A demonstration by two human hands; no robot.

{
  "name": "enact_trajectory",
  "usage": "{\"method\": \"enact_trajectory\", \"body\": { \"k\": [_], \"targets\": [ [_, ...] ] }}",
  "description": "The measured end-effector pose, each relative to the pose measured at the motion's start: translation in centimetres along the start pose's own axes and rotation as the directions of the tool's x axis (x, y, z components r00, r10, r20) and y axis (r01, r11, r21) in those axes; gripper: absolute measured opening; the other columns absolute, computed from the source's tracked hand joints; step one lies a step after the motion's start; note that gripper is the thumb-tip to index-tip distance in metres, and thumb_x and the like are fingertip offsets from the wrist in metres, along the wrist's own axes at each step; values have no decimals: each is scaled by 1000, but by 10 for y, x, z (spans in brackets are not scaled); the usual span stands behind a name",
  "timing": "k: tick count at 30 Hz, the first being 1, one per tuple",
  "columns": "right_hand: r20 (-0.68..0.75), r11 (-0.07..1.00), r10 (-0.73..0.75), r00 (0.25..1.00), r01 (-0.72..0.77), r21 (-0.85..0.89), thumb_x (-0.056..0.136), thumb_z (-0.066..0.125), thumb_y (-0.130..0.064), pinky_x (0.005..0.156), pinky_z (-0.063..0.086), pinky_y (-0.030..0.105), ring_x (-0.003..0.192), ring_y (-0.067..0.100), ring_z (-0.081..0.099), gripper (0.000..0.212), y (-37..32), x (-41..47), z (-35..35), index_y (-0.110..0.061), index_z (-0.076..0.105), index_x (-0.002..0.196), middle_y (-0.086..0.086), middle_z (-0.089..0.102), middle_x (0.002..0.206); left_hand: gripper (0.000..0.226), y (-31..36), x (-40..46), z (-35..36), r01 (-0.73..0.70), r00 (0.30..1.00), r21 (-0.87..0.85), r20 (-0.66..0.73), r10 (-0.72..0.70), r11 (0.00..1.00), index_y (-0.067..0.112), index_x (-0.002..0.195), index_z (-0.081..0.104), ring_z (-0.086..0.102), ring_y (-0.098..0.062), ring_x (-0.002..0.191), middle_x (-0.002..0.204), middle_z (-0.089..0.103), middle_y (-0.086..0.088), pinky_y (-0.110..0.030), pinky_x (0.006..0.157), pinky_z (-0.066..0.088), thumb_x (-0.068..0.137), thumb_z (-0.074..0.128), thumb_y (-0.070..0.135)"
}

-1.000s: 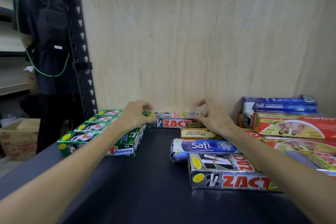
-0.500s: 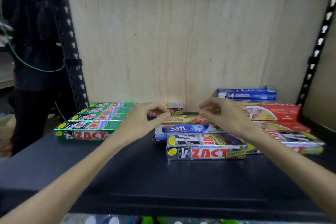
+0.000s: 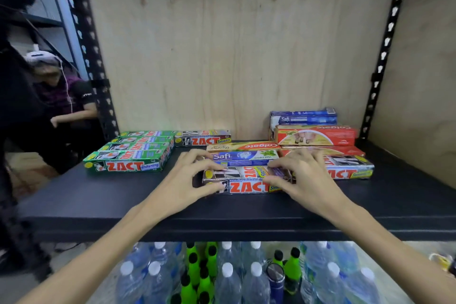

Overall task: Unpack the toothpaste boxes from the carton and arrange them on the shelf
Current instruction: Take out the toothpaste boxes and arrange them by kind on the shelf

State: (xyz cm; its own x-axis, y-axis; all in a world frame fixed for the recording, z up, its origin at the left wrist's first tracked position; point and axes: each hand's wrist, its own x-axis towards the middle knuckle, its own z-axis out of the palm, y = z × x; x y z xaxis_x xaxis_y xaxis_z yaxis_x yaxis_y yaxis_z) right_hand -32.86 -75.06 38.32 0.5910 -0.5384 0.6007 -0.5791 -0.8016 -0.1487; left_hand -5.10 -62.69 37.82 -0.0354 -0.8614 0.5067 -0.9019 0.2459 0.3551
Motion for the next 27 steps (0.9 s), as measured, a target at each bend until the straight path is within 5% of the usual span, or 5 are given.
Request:
{"method": "enact_trajectory", "body": {
  "k": [4,8,15,20,27],
  "targets": [
    [111,985,-14,994,-5,173,77,58,-74,94,42,36,107,10,51,55,1,1,-6,-35,65,115,-20,61,108,33,6,-9,-10,64,997,-141,47,-58,988,38,116,63,59,-5,112,118,63,17,-31,94,49,86,73,46],
    [163,968,-4,987,-38,250,71,70,-69,90,49,33,104,2,55,60,-5,13,-11,-37,61,121,-19,64,112,44,5,-9,-16,125,992,-213,16,-124,969,40,125,56,56,2,119,123,63,20,-24,100,46,85,75,41],
    [79,923,22,997,-50,382,74,80,-52,74,43,7,98,-10,55,49,-25,75,-4,-33,63,115,-24,64,106,39,-31,24,-50,170,977,-203,-95,-192,964,36,129,58,53,8,119,126,61,25,-15,101,42,91,69,33],
    [89,916,52,995,-83,394,76,81,-45,65,38,14,80,-6,52,53,-32,145,31,-30,58,122,-12,64,110,41,-82,72,-69,227,967,-63,-102,-233,972,29,132,58,56,-5,120,130,61,14,-25,107,43,92,67,33],
    [176,910,89,980,-151,385,80,78,-42,91,51,38,106,15,59,54,-23,190,92,-32,48,123,-5,62,115,28,-134,108,-66,315,948,45,34,-317,948,30,121,59,60,-10,114,121,65,9,-27,99,47,94,65,35]
  ]
}}
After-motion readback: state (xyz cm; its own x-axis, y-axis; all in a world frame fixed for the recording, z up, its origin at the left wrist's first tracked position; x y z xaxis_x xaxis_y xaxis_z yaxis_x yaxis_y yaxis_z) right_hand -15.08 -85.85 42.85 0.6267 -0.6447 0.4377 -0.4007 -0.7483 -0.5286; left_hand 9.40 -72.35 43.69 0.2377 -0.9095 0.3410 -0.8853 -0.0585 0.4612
